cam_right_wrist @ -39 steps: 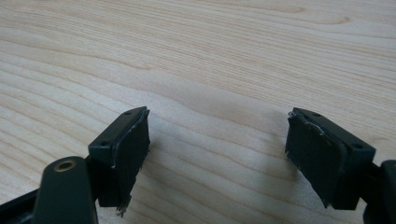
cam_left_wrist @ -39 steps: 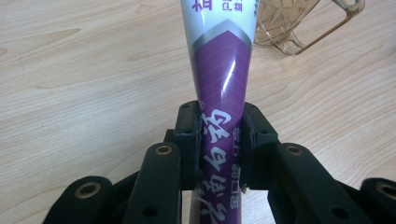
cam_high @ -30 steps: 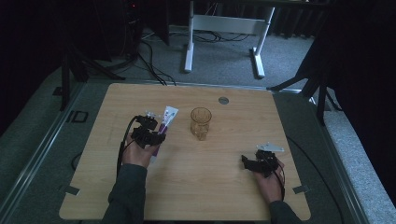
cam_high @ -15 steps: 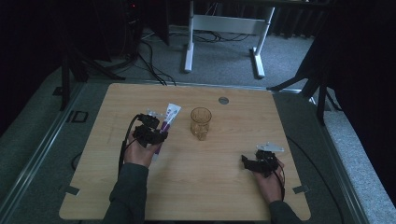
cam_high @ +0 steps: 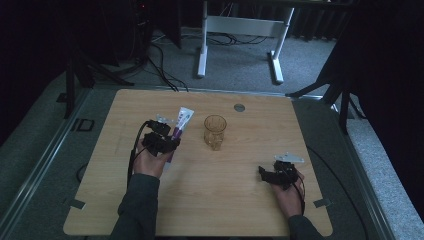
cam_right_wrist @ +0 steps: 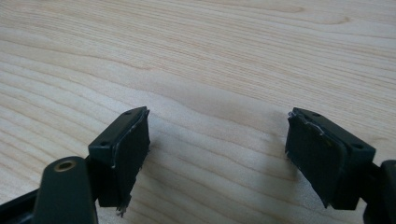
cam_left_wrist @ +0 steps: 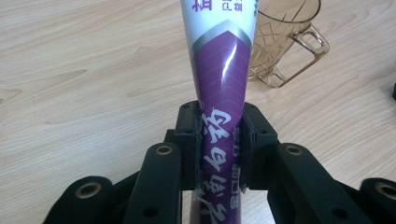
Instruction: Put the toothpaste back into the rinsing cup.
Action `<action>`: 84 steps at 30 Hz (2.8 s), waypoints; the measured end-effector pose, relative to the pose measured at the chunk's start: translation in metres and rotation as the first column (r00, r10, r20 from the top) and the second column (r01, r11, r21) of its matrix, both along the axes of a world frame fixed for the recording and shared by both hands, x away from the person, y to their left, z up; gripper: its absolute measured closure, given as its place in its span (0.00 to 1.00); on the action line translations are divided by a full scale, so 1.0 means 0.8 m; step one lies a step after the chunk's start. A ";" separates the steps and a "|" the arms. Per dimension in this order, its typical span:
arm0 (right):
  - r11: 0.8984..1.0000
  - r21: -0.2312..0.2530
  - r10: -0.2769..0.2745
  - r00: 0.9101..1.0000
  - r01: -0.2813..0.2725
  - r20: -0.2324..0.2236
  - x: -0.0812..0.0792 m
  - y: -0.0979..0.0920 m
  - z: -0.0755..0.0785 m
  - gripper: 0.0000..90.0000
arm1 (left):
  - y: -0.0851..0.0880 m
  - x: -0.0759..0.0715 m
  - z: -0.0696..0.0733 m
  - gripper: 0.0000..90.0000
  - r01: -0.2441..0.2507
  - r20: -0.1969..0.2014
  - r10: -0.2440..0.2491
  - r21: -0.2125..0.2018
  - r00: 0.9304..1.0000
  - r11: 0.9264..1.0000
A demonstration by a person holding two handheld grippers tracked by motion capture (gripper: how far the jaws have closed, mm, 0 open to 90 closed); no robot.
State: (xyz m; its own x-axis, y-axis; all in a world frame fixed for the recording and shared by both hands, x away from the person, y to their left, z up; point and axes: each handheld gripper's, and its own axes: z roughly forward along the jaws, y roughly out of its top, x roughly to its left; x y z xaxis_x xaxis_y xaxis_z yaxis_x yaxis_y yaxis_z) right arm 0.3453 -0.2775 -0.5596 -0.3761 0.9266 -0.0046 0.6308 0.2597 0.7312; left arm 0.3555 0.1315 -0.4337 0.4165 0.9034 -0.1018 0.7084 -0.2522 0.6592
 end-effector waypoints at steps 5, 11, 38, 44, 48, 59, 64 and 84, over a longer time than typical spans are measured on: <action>1.000 0.000 0.000 1.000 0.000 0.000 0.000 0.000 0.000 0.24 | 0.001 0.000 0.002 0.80 -0.004 0.014 0.004 -0.006 1.000 1.000; 1.000 -0.001 0.000 1.000 0.000 0.001 0.000 0.000 0.000 0.24 | 0.001 0.000 0.006 0.80 0.001 0.034 0.000 -0.012 0.999 1.000; 1.000 -0.001 0.000 1.000 0.000 0.001 0.000 0.000 0.000 0.24 | -0.008 0.004 0.023 0.80 0.017 0.120 -0.017 0.008 0.993 1.000; 1.000 -0.001 0.000 1.000 0.000 0.001 0.000 0.000 0.000 0.24 | -0.011 0.006 0.027 0.80 0.025 0.140 -0.026 0.010 0.990 1.000; 1.000 0.000 0.000 1.000 0.000 0.001 0.000 0.000 0.000 0.24 | -0.014 0.008 0.030 0.80 0.030 0.152 -0.031 0.010 0.988 1.000; 1.000 0.000 0.000 1.000 0.000 0.001 0.000 0.000 0.000 0.24 | -0.019 0.016 0.038 0.80 0.042 0.187 -0.043 0.010 0.981 0.999; 1.000 -0.001 0.000 1.000 0.000 0.001 0.000 0.000 0.000 0.24 | -0.018 0.020 0.038 0.80 0.043 0.199 -0.041 -0.005 0.979 0.999; 1.000 0.000 0.000 1.000 0.000 0.001 0.000 0.000 0.000 0.24 | -0.023 0.031 0.048 0.80 0.070 0.235 -0.067 -0.005 0.970 0.998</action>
